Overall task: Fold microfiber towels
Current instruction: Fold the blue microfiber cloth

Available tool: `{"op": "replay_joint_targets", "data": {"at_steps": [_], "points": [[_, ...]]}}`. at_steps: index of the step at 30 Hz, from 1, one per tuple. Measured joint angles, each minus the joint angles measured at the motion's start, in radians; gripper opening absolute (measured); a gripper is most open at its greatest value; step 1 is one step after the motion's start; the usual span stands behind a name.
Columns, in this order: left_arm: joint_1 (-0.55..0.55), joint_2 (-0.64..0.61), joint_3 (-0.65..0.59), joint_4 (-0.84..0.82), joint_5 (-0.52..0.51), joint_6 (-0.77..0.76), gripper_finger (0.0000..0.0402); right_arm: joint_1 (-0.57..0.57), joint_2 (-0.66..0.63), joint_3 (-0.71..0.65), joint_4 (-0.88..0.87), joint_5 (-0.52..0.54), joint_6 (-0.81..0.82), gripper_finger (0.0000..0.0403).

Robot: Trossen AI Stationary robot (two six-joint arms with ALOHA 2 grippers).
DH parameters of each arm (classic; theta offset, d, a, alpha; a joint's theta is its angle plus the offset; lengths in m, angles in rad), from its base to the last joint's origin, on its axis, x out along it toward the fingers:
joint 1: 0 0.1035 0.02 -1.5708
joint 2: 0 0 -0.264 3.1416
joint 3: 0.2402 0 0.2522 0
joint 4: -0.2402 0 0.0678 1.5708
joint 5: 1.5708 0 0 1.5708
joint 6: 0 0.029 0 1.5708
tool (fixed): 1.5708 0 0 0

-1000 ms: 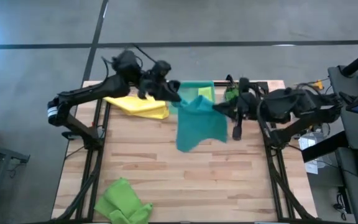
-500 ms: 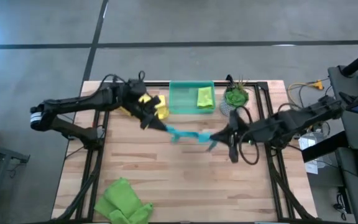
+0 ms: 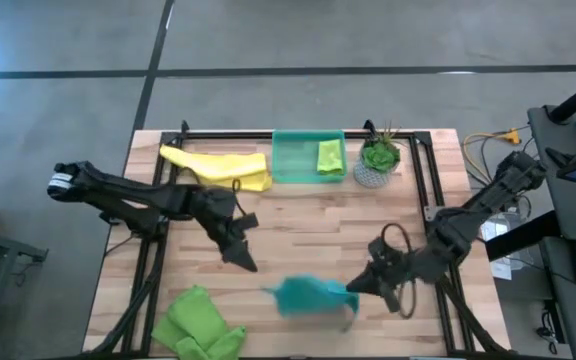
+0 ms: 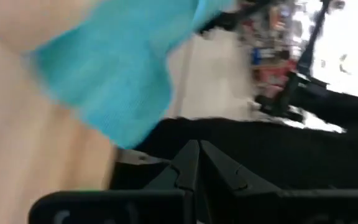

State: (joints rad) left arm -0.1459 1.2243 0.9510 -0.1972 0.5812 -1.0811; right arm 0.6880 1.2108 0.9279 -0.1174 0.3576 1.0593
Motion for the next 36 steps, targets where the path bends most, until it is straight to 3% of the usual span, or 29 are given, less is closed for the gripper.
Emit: {"op": "replay_joint_targets", "data": {"at_steps": [6, 11, 21, 25, 28, 32, 36], "points": [[0.077, 0.112, -0.099, 0.014, -0.067, 0.16, 0.0, -0.06, 0.0, -0.187, -0.017, 0.013, 0.09, 0.0008], [0.153, 0.235, -0.11, 0.062, -0.101, 0.316, 0.0, -0.152, 0.001, -0.314, -0.005, 0.001, 0.087, 0.0008], [0.212, 0.362, -0.068, 0.391, -0.085, 0.32, 0.0, -0.417, 0.001, -0.388, 0.029, -0.127, -0.135, 0.0008], [0.211, 0.387, -0.053, 0.588, -0.086, 0.52, 0.0, -0.506, 0.001, -0.386, 0.107, -0.193, -0.245, 0.0008], [0.211, 0.39, -0.032, 0.601, -0.129, 0.699, 0.0001, -0.553, 0.001, -0.384, 0.13, -0.243, -0.275, 0.0008], [0.211, 0.39, -0.013, 0.53, -0.184, 0.851, 0.0033, -0.582, 0.001, -0.384, 0.133, -0.279, -0.278, 0.0009], [0.211, 0.4, -0.011, 0.523, -0.257, 0.87, 0.0105, -0.584, 0.001, -0.384, 0.151, -0.283, -0.278, 0.0008]]}}
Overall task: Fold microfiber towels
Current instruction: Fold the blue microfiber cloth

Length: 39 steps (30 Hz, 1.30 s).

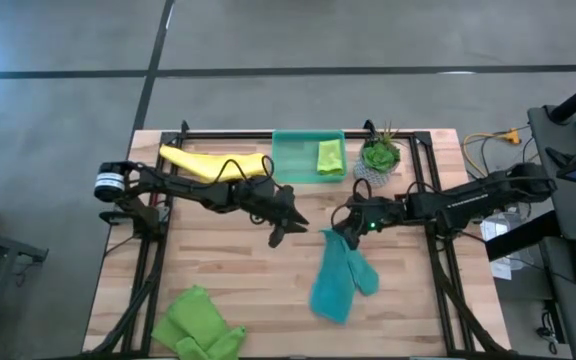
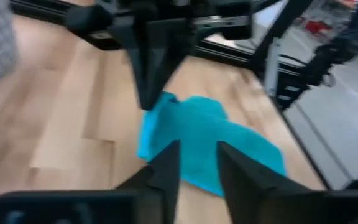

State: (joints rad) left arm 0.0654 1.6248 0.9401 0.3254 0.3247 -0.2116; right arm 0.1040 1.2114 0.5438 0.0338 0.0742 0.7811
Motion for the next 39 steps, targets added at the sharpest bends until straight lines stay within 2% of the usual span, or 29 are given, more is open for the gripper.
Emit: {"op": "replay_joint_targets", "data": {"at_steps": [5, 8, 11, 17, 20, 22, 25, 28, 30, 39], "points": [[0.0, 0.039, 0.003, 0.023, -0.039, 0.009, 0.0209, 0.0, 0.0, 0.0, 0.047, -0.002, 0.014, 0.0009], [-0.002, 0.081, 0.028, 0.022, -0.04, 0.002, 0.0253, 0.0, 0.0, 0.0, 0.079, -0.002, 0.016, 0.0008], [-0.003, 0.125, 0.068, 0.024, -0.046, -0.038, 0.0272, 0.0, 0.0, 0.0, 0.084, -0.001, 0.024, 0.0008], [-0.007, 0.223, 0.157, 0.02, -0.053, -0.045, 0.0274, 0.0, 0.0, 0.0, 0.085, 0.0, 0.031, 0.0009], [-0.015, 0.251, 0.207, -0.068, -0.075, -0.045, 0.0253, 0.0, 0.0, 0.0, 0.086, 0.0, 0.031, 0.0009], [-0.021, 0.254, 0.239, -0.183, -0.107, -0.041, 0.0224, 0.0, 0.0, 0.0, 0.086, 0.0, 0.035, 0.0008], [-0.023, 0.251, 0.266, -0.262, -0.137, -0.014, 0.0152, 0.0, 0.0, 0.0, 0.086, 0.0, 0.037, 0.0008], [-0.023, 0.236, 0.266, -0.26, -0.14, -0.011, 0.0055, 0.0, 0.0, 0.0, 0.086, 0.0, 0.033, 0.0009], [-0.023, 0.223, 0.266, -0.246, -0.141, -0.01, 0.0016, 0.0, 0.0, 0.0, 0.085, 0.0, 0.031, 0.0008], [-0.023, 0.211, 0.263, -0.294, -0.117, -0.011, 0.0001, 0.0, 0.0, 0.0, 0.083, 0.003, 0.001, 0.0012]]}}
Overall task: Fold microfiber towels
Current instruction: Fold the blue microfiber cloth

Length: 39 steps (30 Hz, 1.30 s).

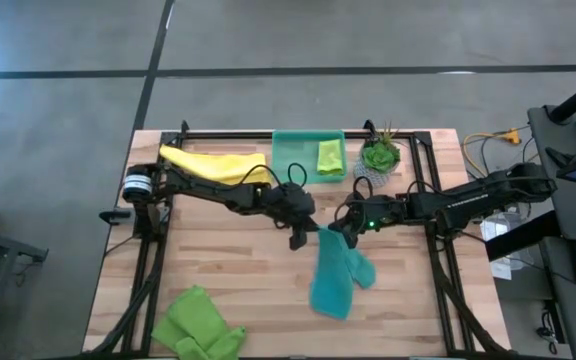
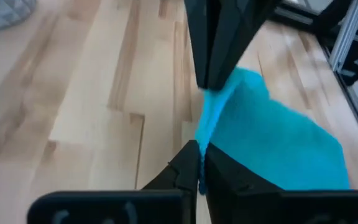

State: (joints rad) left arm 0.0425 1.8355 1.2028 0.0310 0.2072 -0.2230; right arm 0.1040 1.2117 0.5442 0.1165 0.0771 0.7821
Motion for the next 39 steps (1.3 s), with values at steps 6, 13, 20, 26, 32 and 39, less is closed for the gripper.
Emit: {"op": "replay_joint_targets", "data": {"at_steps": [6, 13, 20, 26, 32, 39], "points": [[0.0, -0.002, -0.037, -0.029, 0.008, -0.014, 0.0, 0.0, 0.0, 0.007, 0.002, 0.001, -0.025, 0.0072], [-0.003, -0.017, -0.042, -0.024, 0.027, -0.034, 0.0, 0.003, 0.0, 0.025, 0.012, -0.006, -0.088, 0.0172], [-0.003, -0.065, -0.038, -0.006, 0.035, -0.033, 0.0, 0.002, 0.001, 0.04, -0.004, -0.002, -0.197, 0.0212], [-0.003, -0.082, -0.038, 0.011, 0.05, -0.034, 0.0, 0.002, 0.001, 0.059, -0.006, 0.005, -0.297, 0.0215], [-0.003, -0.085, -0.023, 0.04, 0.102, -0.052, 0.0, 0.0, 0.077, 0.098, -0.006, 0.03, -0.365, 0.0215], [-0.005, -0.101, -0.019, -0.006, 0.149, -0.052, 0.0, 0.0, 0.235, 0.206, -0.08, 0.002, -0.402, 0.0215]]}}
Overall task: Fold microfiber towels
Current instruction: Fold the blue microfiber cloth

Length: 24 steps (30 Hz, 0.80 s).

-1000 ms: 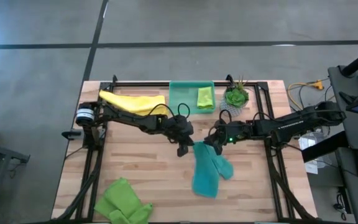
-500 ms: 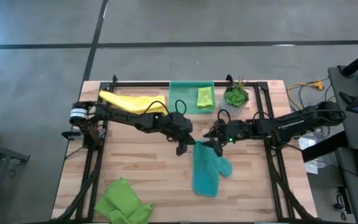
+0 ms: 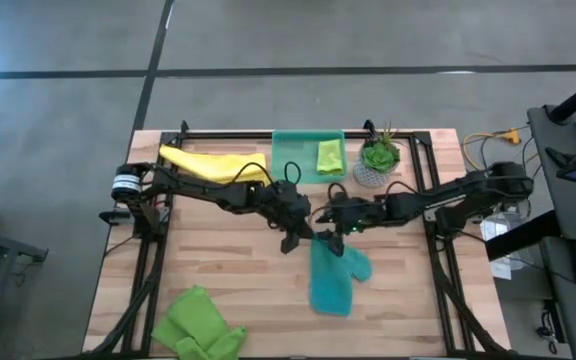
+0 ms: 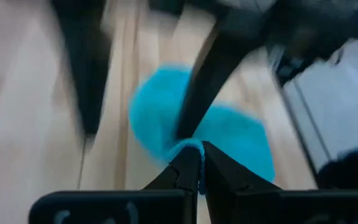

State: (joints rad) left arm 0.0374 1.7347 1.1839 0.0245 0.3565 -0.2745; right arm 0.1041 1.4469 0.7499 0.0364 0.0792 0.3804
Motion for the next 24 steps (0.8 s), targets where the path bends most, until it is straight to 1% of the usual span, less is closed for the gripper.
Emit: {"op": "replay_joint_targets", "data": {"at_steps": [2, 6, 8, 11, 13, 15, 18, 21, 22, 24], "points": [[0.002, -0.03, 0.0, -0.05, 0.01, 0.001, 0.0, 0.0, 0.031, 0.021, -0.046, 0.001, -0.004, 0.0215], [-0.004, -0.051, -0.02, -0.09, 0.021, 0.018, 0.0, 0.001, 0.076, 0.064, -0.097, -0.008, -0.022, 0.021], [-0.006, -0.069, -0.02, -0.088, 0.036, 0.024, 0.0, 0.0, 0.099, 0.072, -0.135, -0.013, -0.023, 0.0204], [-0.005, -0.097, -0.019, -0.087, 0.083, 0.025, 0.0, 0.0, 0.117, 0.095, -0.125, -0.037, -0.025, 0.0193], [-0.005, -0.103, -0.022, -0.154, 0.109, 0.03, 0.0, 0.0, 0.118, 0.111, -0.136, -0.053, -0.026, 0.0188], [-0.005, -0.103, -0.026, -0.24, 0.126, 0.047, 0.0, 0.001, 0.115, 0.112, -0.183, -0.058, -0.02, 0.0182], [-0.005, -0.102, -0.027, -0.419, 0.128, 0.084, 0.0, 0.002, 0.085, 0.108, -0.212, -0.064, 0.001, 0.0175], [-0.006, -0.07, -0.045, -0.54, 0.108, 0.124, 0.0, 0.019, 0.063, 0.091, -0.217, -0.103, 0.006, 0.0169], [-0.006, -0.059, -0.057, -0.553, 0.108, 0.126, 0.0, 0.032, 0.062, 0.083, -0.221, -0.112, 0.002, 0.0168], [-0.005, -0.049, -0.088, -0.521, 0.106, 0.126, 0.0, 0.062, 0.062, 0.068, -0.229, -0.118, -0.017, 0.0167]]}}
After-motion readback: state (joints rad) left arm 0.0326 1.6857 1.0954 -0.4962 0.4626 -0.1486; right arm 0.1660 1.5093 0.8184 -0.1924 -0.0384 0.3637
